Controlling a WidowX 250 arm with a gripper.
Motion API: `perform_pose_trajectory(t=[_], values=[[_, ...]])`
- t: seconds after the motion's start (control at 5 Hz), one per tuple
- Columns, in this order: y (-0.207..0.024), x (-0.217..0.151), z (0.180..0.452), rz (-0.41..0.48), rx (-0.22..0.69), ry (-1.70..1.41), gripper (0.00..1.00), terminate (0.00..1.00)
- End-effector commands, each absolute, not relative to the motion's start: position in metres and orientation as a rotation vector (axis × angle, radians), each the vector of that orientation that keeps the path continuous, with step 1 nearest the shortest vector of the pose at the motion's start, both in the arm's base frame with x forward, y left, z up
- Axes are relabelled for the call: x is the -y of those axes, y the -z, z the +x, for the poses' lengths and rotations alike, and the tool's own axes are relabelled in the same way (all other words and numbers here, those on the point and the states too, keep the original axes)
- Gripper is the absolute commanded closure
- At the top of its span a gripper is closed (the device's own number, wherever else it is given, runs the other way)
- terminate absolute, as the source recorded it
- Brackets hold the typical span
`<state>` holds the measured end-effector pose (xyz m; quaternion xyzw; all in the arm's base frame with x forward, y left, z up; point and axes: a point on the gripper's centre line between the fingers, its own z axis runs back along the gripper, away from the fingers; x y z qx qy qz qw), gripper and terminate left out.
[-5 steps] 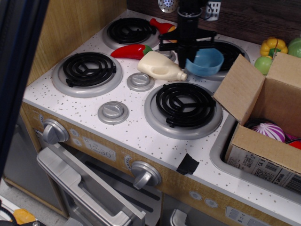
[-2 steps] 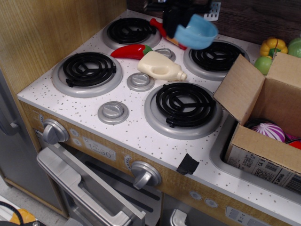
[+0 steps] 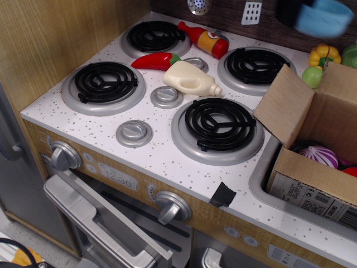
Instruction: Pick up bowl and put in small4fbox
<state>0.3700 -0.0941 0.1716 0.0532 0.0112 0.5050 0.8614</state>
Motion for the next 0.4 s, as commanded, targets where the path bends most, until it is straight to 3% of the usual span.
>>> perform_pose_trajectory(t=[0.0, 0.2], values=[[-0.1841, 0.1356, 0.3432, 0.081, 0.013, -1.163, 1.00, 0.00], [-0.1762, 0.1386, 0.3343, 0.051, 0.016, -1.141, 1.00, 1.00]])
